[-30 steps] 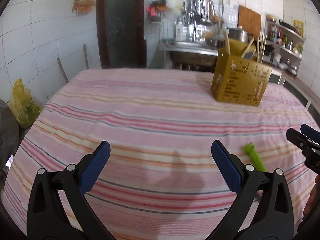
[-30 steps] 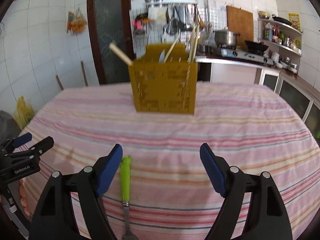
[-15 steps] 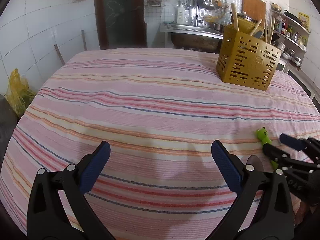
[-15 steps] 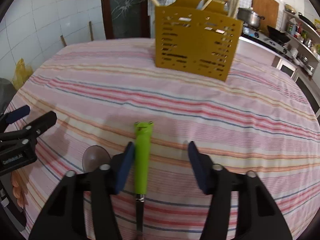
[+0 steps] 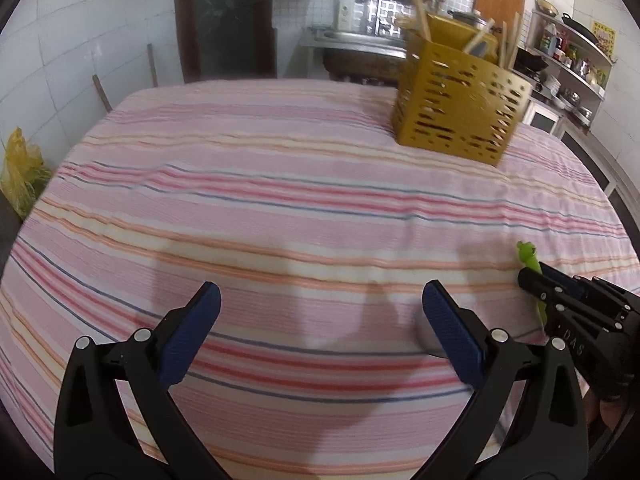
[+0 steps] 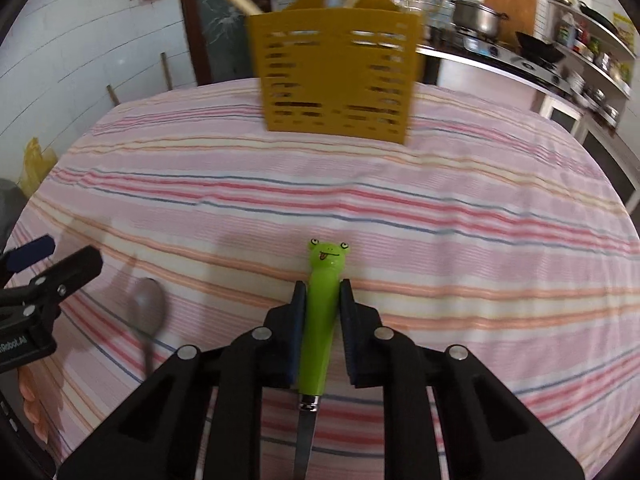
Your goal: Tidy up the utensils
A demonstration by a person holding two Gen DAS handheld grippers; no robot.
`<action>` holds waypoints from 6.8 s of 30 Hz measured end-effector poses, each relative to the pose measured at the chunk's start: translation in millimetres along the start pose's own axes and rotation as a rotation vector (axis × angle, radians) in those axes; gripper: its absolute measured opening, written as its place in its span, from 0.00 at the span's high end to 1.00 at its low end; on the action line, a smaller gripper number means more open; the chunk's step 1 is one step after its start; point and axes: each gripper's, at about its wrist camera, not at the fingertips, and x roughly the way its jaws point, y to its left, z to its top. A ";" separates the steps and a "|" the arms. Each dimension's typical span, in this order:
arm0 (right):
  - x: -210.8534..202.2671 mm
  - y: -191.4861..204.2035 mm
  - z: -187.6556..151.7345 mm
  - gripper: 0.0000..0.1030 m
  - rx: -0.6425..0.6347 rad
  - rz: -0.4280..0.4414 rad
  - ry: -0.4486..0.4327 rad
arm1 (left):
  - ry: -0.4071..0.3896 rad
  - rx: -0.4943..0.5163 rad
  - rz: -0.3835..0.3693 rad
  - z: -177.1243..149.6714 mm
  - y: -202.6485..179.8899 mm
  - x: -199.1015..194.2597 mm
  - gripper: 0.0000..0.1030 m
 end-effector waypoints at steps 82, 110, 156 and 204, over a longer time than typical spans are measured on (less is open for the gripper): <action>-111.1 -26.8 21.5 0.84 0.139 -0.049 -0.523 | -0.421 0.127 -0.080 41.4 -13.0 -94.0 0.67; -153.7 -34.1 184.4 0.85 0.127 -0.054 -0.741 | -0.651 0.155 -0.120 206.0 -58.5 -124.6 0.67; -180.2 -3.8 -14.7 0.05 0.056 -0.001 -0.618 | -0.585 0.053 -0.061 3.9 19.3 -167.9 0.05; -150.3 3.4 -101.3 0.04 0.074 -0.115 -0.667 | -0.615 0.009 0.041 -88.8 34.8 -119.7 0.05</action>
